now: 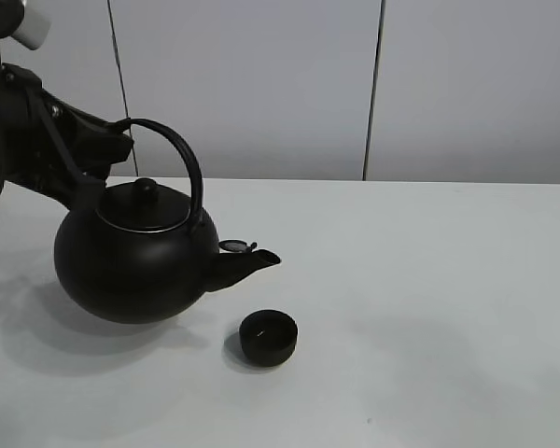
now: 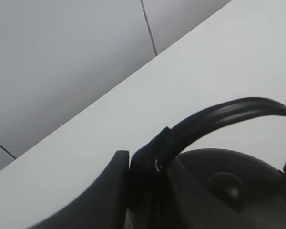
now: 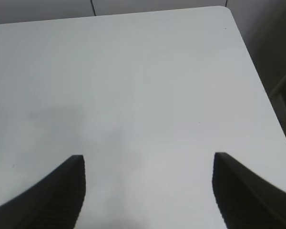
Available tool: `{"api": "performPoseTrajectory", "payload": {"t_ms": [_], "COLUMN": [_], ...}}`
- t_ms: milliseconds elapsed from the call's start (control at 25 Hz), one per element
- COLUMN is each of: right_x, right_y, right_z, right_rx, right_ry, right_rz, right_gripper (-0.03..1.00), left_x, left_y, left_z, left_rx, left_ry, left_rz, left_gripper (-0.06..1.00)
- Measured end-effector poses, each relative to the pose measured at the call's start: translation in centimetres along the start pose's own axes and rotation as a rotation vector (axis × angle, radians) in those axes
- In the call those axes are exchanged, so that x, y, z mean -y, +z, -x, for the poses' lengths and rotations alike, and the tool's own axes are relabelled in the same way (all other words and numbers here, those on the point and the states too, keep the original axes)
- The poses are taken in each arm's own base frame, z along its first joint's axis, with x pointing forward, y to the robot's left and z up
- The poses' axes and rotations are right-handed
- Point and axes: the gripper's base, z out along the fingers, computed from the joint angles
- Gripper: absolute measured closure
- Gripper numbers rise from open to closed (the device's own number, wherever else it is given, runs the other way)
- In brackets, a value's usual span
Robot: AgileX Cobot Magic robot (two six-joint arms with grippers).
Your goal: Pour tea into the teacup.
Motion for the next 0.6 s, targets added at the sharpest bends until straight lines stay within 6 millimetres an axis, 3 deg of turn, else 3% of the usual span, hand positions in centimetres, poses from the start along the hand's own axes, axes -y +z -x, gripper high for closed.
{"api": "performPoseTrajectory", "payload": {"t_ms": [600], "right_x": [0.0], "right_y": [0.0], "right_z": [0.0], "right_rx": [0.0], "right_ry": [0.0], "right_rz": [0.0], "right_gripper": [0.45], "left_x": [-0.01], "left_y": [0.0], "left_z": [0.0], "left_rx": [0.0], "left_ry": [0.038], "left_rz": [0.001], "left_gripper": [0.8]}}
